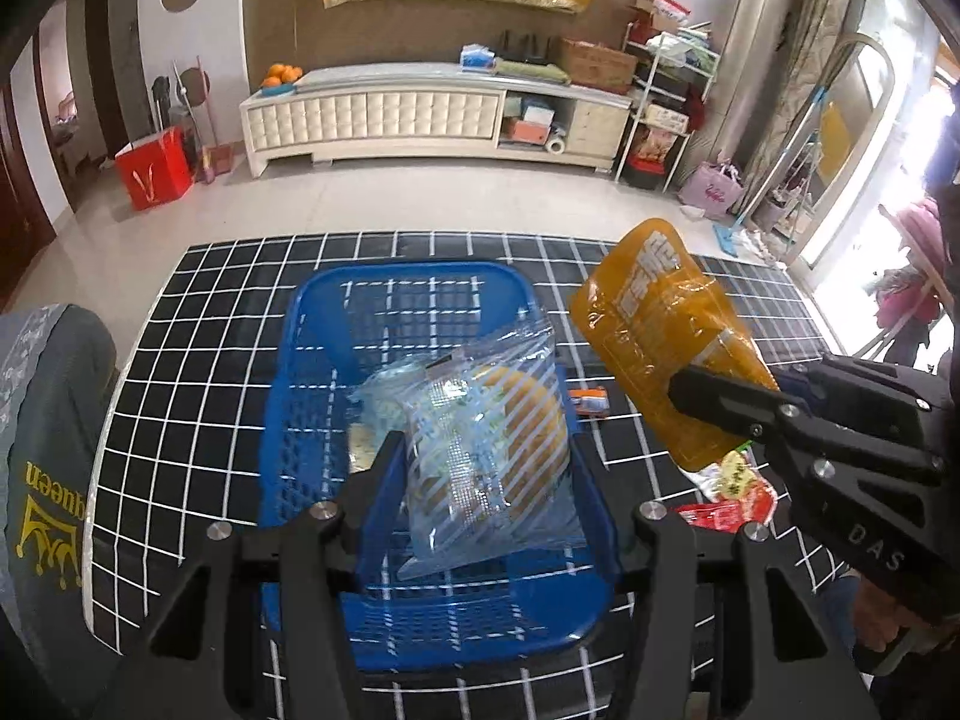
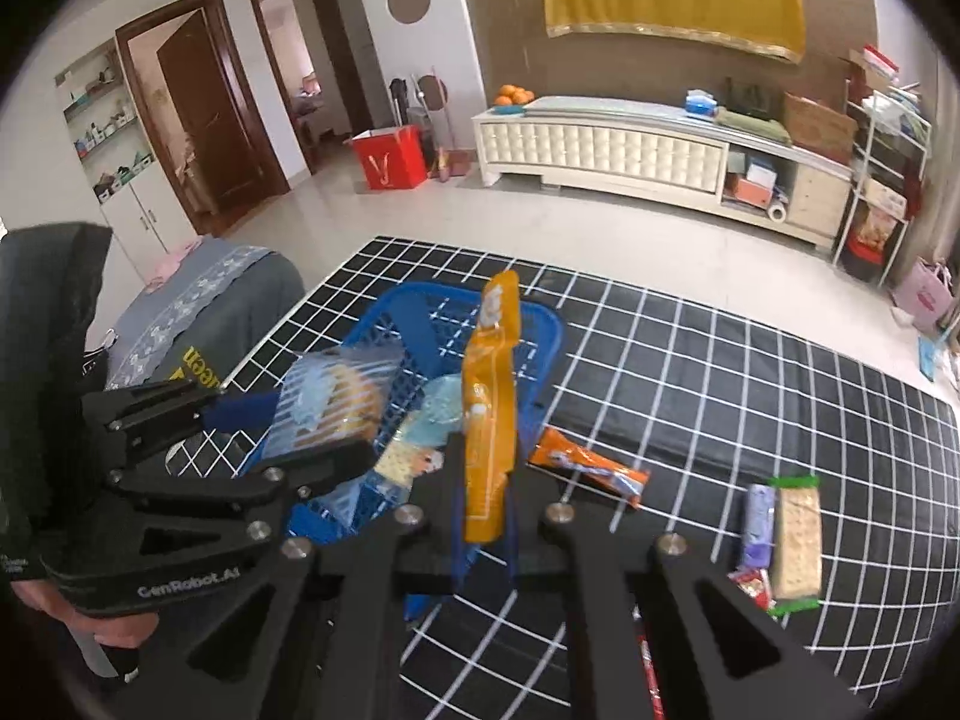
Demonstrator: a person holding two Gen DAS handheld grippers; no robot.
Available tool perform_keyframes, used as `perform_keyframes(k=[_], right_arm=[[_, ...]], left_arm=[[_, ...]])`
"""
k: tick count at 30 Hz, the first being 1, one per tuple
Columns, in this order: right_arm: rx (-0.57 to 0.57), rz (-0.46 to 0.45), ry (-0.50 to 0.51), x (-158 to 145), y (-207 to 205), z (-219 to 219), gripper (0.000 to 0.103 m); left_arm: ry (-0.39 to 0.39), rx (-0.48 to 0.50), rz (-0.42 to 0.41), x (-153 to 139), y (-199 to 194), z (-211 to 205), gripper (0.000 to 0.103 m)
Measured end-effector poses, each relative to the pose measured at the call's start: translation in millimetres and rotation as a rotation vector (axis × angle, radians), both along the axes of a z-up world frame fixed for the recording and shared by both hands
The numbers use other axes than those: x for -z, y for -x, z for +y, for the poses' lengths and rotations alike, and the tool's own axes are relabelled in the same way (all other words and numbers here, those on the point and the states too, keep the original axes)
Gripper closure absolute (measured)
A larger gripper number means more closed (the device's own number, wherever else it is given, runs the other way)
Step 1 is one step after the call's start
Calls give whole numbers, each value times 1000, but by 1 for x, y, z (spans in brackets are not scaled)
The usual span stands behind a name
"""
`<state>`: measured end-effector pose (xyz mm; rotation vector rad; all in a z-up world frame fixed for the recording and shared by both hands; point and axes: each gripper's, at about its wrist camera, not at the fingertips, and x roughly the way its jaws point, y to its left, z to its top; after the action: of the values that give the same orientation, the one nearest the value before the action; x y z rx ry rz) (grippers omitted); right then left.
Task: Organize snacks
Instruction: 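Carry the biscuit bag to the basket with the left tool while the right grasps the orange pouch, then release the biscuit bag with the left tool while the right lowers the orange pouch into the basket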
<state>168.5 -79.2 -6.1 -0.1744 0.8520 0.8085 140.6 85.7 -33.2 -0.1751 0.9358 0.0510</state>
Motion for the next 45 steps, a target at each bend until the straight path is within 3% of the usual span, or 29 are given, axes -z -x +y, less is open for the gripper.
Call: perform_keyframes(k=[14, 20, 22, 24, 35, 45], right_arm=[[48, 74, 9, 32, -34, 8, 90], [66, 79, -1, 35, -39, 1, 89], [68, 82, 1, 37, -39, 0, 89], [67, 77, 11, 37, -39, 0, 90], [45, 62, 7, 20, -27, 17, 90], [4, 59, 37, 6, -11, 55, 89]], left_arm=[[-5, 58, 152, 46, -68, 4, 52], [9, 41, 159, 56, -92, 10, 51], [7, 42, 160, 58, -97, 12, 34], [-18, 43, 138, 54, -98, 11, 29], [-10, 39, 90, 28, -62, 22, 29], [-1, -33, 44, 7, -22, 67, 29]])
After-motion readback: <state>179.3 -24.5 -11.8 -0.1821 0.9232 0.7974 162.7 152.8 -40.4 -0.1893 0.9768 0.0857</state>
